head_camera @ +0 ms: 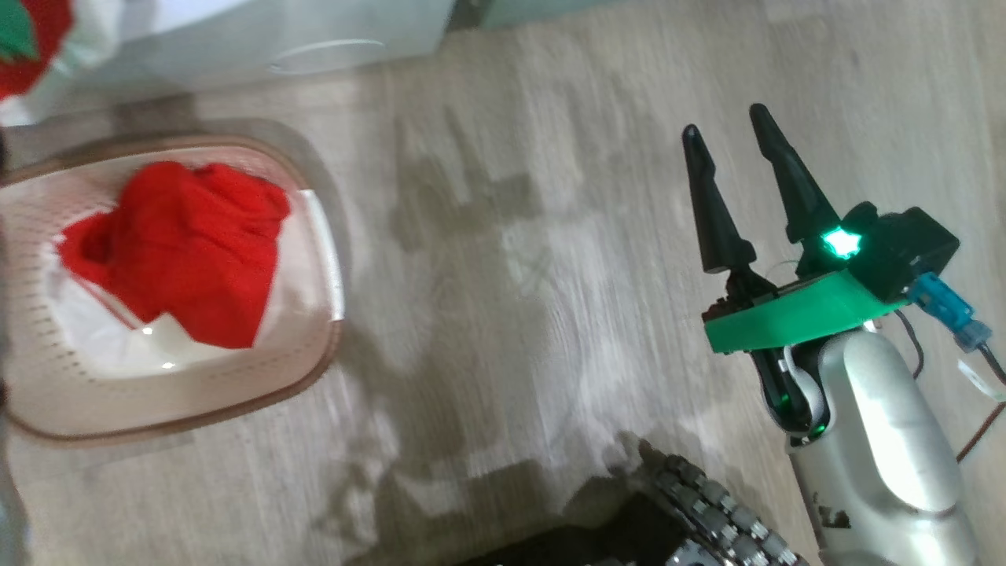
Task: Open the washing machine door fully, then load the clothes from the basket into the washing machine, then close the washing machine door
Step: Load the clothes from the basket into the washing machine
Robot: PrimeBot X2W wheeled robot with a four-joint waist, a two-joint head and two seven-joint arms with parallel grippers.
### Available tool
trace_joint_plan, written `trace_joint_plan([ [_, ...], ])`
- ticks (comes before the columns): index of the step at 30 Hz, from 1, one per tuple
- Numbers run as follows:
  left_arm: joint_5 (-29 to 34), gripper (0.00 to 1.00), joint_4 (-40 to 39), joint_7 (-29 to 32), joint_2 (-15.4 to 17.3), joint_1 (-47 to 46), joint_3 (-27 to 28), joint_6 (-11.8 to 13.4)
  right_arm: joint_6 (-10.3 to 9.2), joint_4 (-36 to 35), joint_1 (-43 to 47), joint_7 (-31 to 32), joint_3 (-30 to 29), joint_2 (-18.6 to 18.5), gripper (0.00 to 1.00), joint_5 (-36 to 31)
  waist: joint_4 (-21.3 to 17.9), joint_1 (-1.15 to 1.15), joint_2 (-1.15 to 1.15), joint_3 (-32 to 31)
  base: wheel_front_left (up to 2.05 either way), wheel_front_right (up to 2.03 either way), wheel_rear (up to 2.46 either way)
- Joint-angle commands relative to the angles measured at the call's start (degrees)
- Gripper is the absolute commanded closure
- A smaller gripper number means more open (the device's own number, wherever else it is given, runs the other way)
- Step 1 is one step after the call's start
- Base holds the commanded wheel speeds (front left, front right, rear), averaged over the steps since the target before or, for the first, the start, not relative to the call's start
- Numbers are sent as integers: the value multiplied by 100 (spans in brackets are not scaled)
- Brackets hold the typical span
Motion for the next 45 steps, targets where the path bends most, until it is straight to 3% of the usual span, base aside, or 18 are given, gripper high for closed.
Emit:
trace_joint_plan([
  [1, -14, 0, -465, -65, 191, 214, 178, 100, 0, -143, 160, -36, 29, 5, 0, -61, 242, 0, 0, -246, 0, 0, 0],
  [9, -35, 0, -2327, -173, -107, 2010, 259, 620, 0, -230, 227, 172, -199, 5, 0, -271, 605, 0, 0, -592, 0, 0, 0],
  [16, 133, 0, -3181, -231, -381, 3275, 94, 953, 0, -251, 268, 322, -386, 5, 0, -352, 774, 0, 0, -892, 0, 0, 0],
  [28, 237, 0, -3159, -279, -701, 4425, -289, 1000, 0, -29, 632, 453, -505, 5, 0, -397, 967, 0, 0, -1592, 0, 0, 0],
  [45, 193, 0, -2989, -273, -676, 4721, -411, 981, 0, -83, 857, 605, -446, 5, 0, -398, 1042, 0, 0, -1868, 0, 0, 0],
])
